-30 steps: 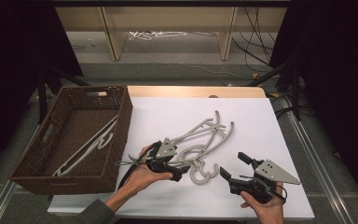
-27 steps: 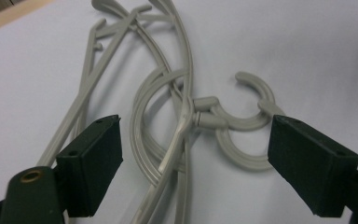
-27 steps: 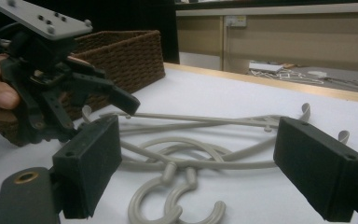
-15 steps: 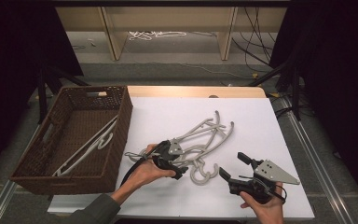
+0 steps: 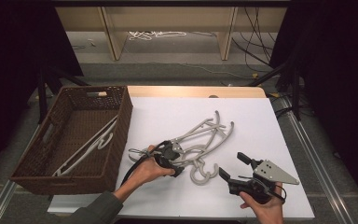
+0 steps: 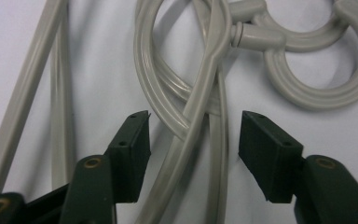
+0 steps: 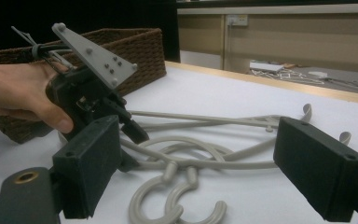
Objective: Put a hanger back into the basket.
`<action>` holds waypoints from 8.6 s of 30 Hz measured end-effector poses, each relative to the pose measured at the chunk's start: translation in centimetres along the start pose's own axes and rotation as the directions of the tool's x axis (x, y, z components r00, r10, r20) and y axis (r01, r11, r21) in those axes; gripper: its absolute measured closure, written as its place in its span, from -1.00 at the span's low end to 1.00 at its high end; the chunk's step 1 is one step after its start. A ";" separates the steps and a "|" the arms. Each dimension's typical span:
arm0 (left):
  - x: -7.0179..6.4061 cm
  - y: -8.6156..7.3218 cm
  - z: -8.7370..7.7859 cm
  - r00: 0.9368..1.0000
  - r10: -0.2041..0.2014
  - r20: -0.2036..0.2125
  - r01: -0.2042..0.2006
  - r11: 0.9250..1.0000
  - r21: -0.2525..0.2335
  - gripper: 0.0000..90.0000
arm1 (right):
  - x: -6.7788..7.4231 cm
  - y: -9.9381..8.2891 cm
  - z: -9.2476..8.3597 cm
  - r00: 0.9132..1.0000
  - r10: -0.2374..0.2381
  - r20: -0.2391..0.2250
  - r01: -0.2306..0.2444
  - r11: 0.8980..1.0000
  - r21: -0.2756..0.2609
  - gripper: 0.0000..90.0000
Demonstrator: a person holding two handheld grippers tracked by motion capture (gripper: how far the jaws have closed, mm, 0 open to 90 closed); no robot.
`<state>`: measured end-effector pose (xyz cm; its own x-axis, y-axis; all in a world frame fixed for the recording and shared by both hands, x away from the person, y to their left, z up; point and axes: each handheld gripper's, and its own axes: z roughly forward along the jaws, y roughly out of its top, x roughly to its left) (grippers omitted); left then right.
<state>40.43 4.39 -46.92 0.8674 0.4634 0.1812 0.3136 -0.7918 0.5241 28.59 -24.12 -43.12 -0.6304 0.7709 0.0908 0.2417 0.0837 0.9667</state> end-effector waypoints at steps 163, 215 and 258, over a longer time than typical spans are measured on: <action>12.1 -20.7 -22.8 0.921 -0.384 -0.069 0.350 0.891 -0.290 0.81 | 0.2 -0.3 0.2 1.000 0.020 0.019 -0.021 0.999 0.031 -0.63; 13.7 -19.3 -21.2 0.905 -0.421 -0.057 0.403 0.893 -0.197 0.16 | 0.2 -0.4 0.5 1.000 0.031 0.001 -0.031 0.999 0.017 -0.63; -0.3 -5.7 -14.0 0.923 -0.368 0.114 0.360 0.719 -0.595 -0.65 | 0.1 -0.4 0.3 1.000 0.026 0.010 -0.026 1.000 0.004 -0.63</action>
<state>33.00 14.34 -38.28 0.7293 0.6735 -0.1204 0.3077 -0.1658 0.9369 28.65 -23.94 -43.53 -0.6167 0.7790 0.1133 0.2607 0.0664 0.9631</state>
